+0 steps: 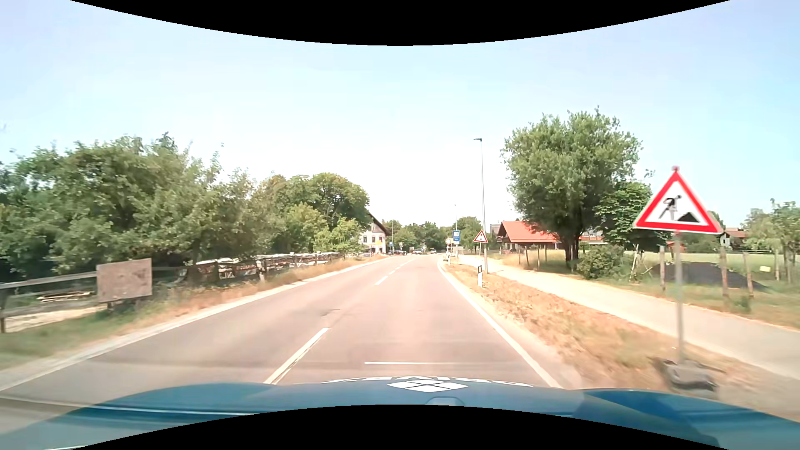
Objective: Follow the waypoints while adhering to traffic rules and regulations
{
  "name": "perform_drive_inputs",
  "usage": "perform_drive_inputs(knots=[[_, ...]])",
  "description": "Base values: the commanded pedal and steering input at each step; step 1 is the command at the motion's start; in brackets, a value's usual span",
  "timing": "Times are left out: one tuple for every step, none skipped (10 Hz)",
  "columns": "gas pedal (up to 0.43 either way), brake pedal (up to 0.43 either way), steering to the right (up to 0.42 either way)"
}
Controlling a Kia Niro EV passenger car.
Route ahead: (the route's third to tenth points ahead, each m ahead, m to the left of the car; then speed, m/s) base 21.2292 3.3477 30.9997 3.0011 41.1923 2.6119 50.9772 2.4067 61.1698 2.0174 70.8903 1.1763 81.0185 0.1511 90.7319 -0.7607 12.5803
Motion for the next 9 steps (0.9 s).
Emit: perform_drive_inputs(knots=[[0.008, 0.0, 0.006], [0.008, 0.0, 0.007], [0.008, 0.0, 0.007], [0.008, 0.0, 0.007], [0.02, 0.0, 0.007], [0.039, 0.0, 0.007], [0.047, 0.0, 0.006], [0.047, 0.0, 0.006], [0.047, 0.0, 0.006]])
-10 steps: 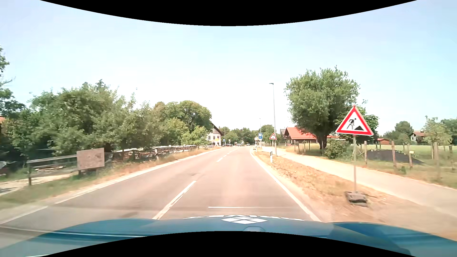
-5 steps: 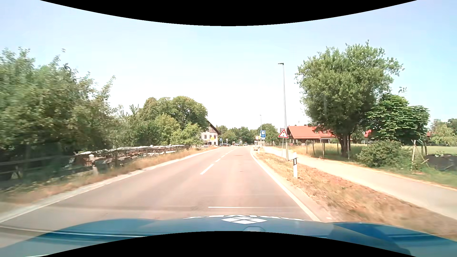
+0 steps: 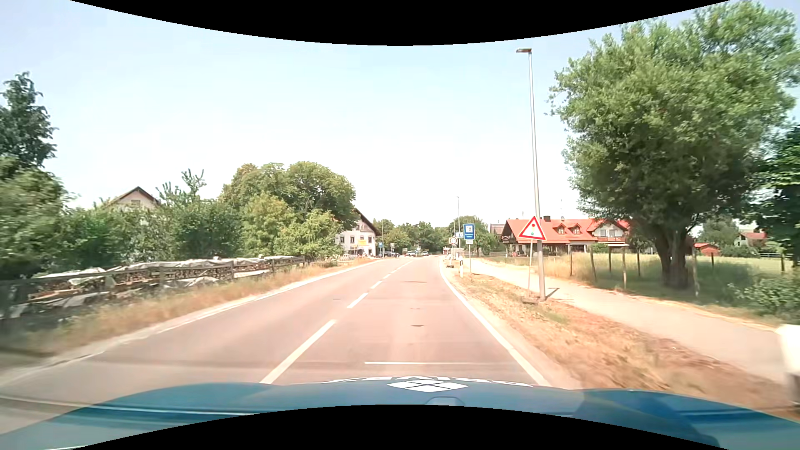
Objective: Follow the waypoints while adhering to traffic rules and regulations
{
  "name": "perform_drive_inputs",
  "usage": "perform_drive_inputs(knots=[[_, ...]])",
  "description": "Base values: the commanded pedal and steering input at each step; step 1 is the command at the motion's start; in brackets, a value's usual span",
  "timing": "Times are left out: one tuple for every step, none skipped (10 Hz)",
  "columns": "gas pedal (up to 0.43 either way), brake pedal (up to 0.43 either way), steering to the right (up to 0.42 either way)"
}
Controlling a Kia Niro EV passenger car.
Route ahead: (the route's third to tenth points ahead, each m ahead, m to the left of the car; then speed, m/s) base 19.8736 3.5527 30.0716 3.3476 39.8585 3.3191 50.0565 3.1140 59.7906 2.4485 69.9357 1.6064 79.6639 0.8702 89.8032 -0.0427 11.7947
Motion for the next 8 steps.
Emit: perform_drive_inputs(knots=[[0.047, 0.0, 0.006], [0.047, 0.0, 0.006], [0.047, 0.0, 0.006], [0.047, 0.0, 0.006], [0.039, 0.0, 0.006], [0.039, 0.0, 0.005], [0.039, 0.0, 0.006], [0.047, 0.0, 0.005]])
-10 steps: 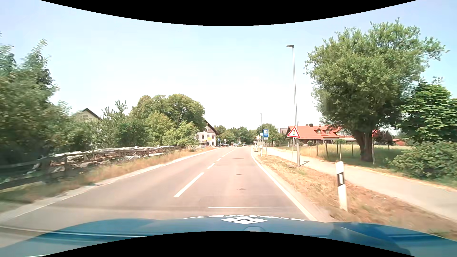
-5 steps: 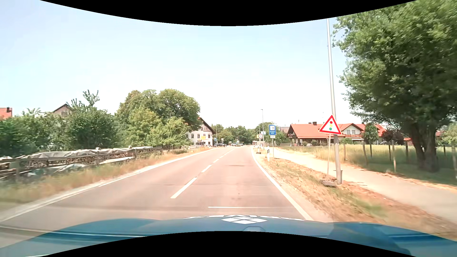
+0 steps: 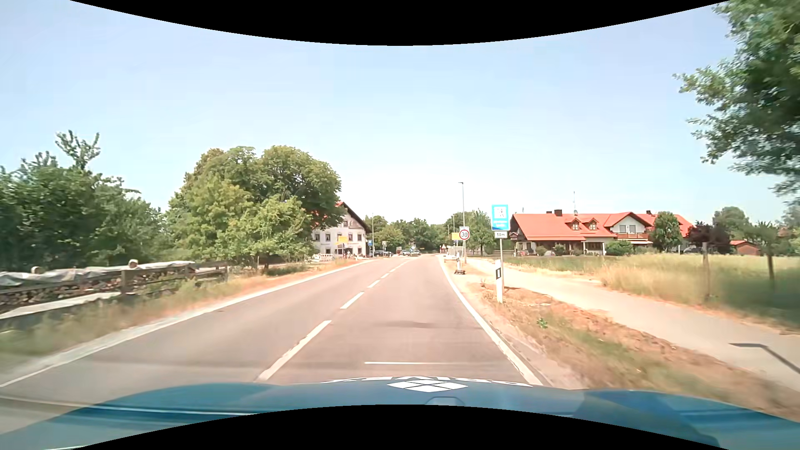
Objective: Follow the waypoints while adhering to traffic rules and regulations
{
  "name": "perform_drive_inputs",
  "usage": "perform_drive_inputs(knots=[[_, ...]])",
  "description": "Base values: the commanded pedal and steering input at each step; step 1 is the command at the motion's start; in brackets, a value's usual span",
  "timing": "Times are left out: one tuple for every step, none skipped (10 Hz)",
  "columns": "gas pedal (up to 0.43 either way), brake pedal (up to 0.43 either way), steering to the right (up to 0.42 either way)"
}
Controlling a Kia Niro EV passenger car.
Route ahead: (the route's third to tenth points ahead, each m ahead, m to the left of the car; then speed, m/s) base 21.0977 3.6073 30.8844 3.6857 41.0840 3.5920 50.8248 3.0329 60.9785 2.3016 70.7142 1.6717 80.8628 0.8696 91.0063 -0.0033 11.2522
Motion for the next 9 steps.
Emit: perform_drive_inputs(knots=[[0.067, 0.0, 0.005], [0.067, 0.0, 0.005], [0.067, 0.0, 0.005], [0.067, 0.0, 0.005], [0.118, 0.0, 0.005], [0.13, 0.0, 0.005], [0.13, 0.0, 0.005], [0.157, 0.0, 0.005], [0.157, 0.0, 0.005]])
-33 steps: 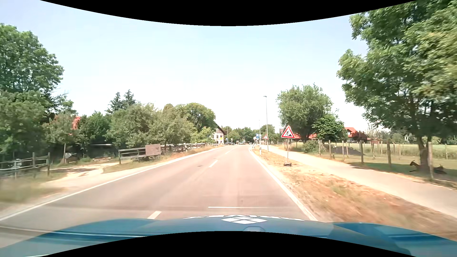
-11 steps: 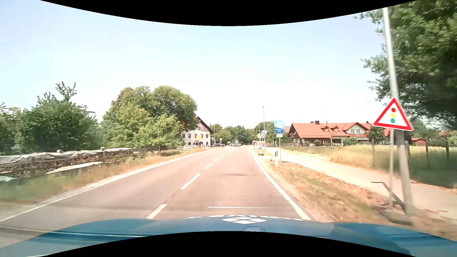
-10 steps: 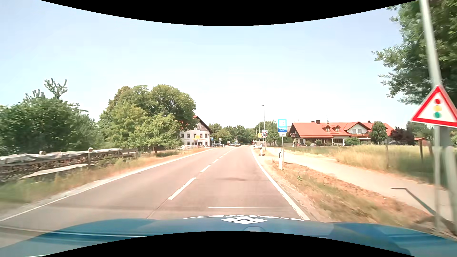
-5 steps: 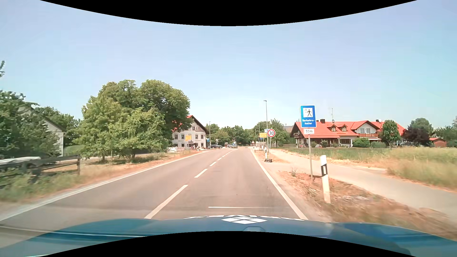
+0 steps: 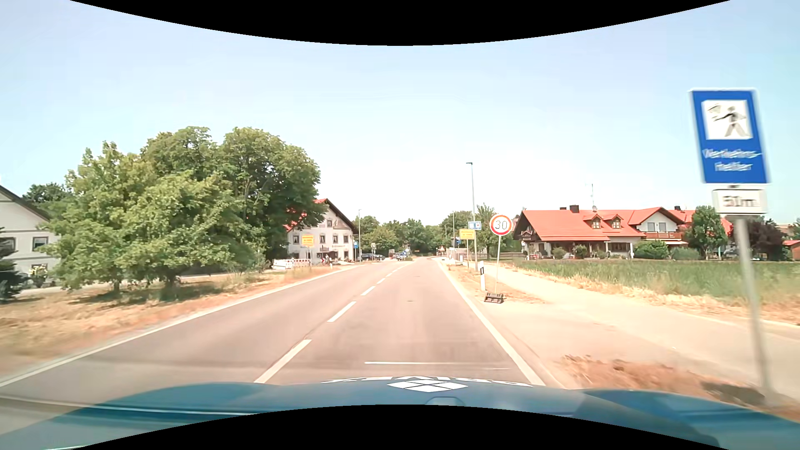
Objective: Follow the waypoints while adhering to traffic rules and regulations
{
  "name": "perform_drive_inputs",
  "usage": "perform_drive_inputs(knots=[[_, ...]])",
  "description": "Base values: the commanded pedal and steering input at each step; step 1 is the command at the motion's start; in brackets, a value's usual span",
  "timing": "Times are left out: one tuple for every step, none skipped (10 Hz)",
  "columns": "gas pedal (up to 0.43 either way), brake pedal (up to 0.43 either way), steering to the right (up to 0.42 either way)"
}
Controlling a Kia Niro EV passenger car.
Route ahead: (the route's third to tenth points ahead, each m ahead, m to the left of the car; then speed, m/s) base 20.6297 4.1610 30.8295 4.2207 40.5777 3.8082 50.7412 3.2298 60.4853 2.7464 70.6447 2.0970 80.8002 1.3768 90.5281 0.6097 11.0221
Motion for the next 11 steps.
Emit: perform_drive_inputs(knots=[[0.138, 0.0, 0.006], [0.13, 0.0, 0.005], [0.13, 0.0, 0.006], [0.118, 0.0, 0.006], [0.118, 0.0, 0.005], [0.118, 0.0, 0.005], [0.118, 0.0, 0.005], [0.11, 0.0, 0.005], [0.11, 0.0, 0.005], [0.11, 0.0, 0.005], [0.079, 0.0, 0.004]])
